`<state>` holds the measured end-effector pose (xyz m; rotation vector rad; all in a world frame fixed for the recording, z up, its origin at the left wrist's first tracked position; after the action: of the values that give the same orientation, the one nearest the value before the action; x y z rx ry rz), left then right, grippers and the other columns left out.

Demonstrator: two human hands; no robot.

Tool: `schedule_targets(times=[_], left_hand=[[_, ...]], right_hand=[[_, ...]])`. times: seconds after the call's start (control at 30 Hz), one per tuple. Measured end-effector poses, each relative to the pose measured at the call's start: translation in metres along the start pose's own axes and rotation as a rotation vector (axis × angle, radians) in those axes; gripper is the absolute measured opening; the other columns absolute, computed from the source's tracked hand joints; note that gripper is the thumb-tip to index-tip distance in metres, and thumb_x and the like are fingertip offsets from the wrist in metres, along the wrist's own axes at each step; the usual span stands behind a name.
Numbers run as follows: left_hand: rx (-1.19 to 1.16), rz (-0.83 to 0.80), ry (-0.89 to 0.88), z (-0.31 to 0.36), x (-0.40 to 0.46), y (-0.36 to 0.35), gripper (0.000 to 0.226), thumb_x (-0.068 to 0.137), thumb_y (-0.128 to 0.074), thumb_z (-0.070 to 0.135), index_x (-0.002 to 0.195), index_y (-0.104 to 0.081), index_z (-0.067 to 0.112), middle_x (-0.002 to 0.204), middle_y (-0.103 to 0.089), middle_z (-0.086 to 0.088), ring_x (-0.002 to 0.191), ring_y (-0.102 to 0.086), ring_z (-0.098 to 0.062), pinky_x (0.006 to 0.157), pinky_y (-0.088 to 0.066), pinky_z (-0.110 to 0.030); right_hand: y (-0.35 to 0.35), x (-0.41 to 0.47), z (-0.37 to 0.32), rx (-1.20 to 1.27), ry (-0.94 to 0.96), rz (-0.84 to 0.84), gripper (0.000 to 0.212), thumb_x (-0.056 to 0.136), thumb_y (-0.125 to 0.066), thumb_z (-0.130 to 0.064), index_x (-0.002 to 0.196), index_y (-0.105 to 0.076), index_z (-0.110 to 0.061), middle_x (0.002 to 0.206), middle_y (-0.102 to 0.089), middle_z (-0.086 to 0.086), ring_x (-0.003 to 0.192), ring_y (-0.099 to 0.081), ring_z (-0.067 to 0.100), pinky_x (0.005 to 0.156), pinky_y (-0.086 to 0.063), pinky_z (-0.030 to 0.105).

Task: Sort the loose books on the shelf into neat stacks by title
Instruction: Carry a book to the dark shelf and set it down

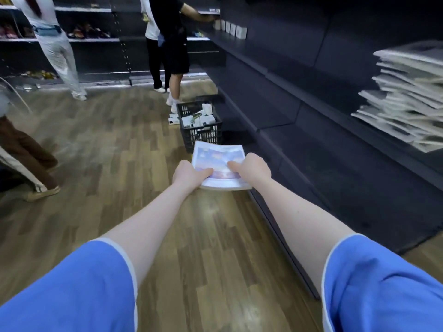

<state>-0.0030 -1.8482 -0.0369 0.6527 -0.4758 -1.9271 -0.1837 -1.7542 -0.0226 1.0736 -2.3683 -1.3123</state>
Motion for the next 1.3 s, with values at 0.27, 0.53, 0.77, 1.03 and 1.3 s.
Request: schedule_targets(times=[0.27, 0.53, 0.77, 1.03, 1.3], left_hand=[[-0.003, -0.038, -0.058, 0.066, 0.143, 0.005, 0.051, 0.079, -0.068, 0.041, 0.106, -0.045, 0.004, 0.079, -0.049, -0.002, 0.074, -0.053, -0.024, 0.051, -0.037, -0.027], [0.068, -0.142, -0.169, 0.1, 0.292, -0.015, 0.057, 0.078, -0.068, 0.042, 0.115, -0.055, 0.0, 0.091, -0.059, -0.007, 0.072, -0.056, -0.021, 0.047, -0.035, -0.025], [0.053, -0.311, -0.29, 0.163, 0.418, -0.024, 0.059, 0.078, -0.066, 0.044, 0.121, -0.053, 0.006, 0.107, -0.062, -0.009, 0.089, -0.06, -0.024, 0.064, -0.047, -0.029], [0.025, -0.392, -0.441, 0.255, 0.491, -0.032, 0.053, 0.079, -0.068, 0.04, 0.113, -0.048, 0.004, 0.096, -0.053, -0.007, 0.079, -0.054, -0.022, 0.049, -0.036, -0.027], [-0.034, -0.453, -0.556, 0.344, 0.551, -0.076, 0.045, 0.077, -0.066, 0.039, 0.096, -0.043, 0.006, 0.085, -0.047, -0.005, 0.068, -0.046, -0.021, 0.048, -0.032, -0.027]], right_hand=[[0.022, 0.131, -0.046, 0.013, -0.036, 0.074, 0.032, 0.084, -0.055, -0.04, 0.068, -0.039, -0.017, 0.067, -0.048, -0.004, 0.06, -0.047, 0.015, 0.049, -0.03, 0.025], [0.005, 0.247, -0.062, 0.047, -0.156, 0.169, 0.031, 0.083, -0.055, -0.037, 0.067, -0.037, -0.017, 0.065, -0.044, -0.004, 0.054, -0.041, 0.013, 0.049, -0.029, 0.026], [0.02, 0.338, -0.093, 0.073, -0.315, 0.3, 0.034, 0.083, -0.054, -0.036, 0.064, -0.033, -0.018, 0.06, -0.038, -0.003, 0.049, -0.035, 0.014, 0.046, -0.024, 0.025], [0.075, 0.407, -0.113, 0.107, -0.413, 0.458, 0.036, 0.082, -0.054, -0.041, 0.064, -0.032, -0.019, 0.06, -0.038, -0.005, 0.05, -0.035, 0.013, 0.047, -0.024, 0.026], [0.137, 0.48, -0.1, 0.184, -0.392, 0.59, 0.033, 0.083, -0.056, -0.04, 0.069, -0.035, -0.019, 0.065, -0.041, -0.005, 0.057, -0.04, 0.014, 0.05, -0.028, 0.026]])
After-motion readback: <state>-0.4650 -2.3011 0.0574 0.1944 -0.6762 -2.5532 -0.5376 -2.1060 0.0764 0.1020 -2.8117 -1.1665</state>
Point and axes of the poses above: each hand's wrist, its own x-axis towards the middle knuckle, its own y-axis out of the back of the hand, z = x × y, the point moved 10 cm from there along x, towards the middle knuckle
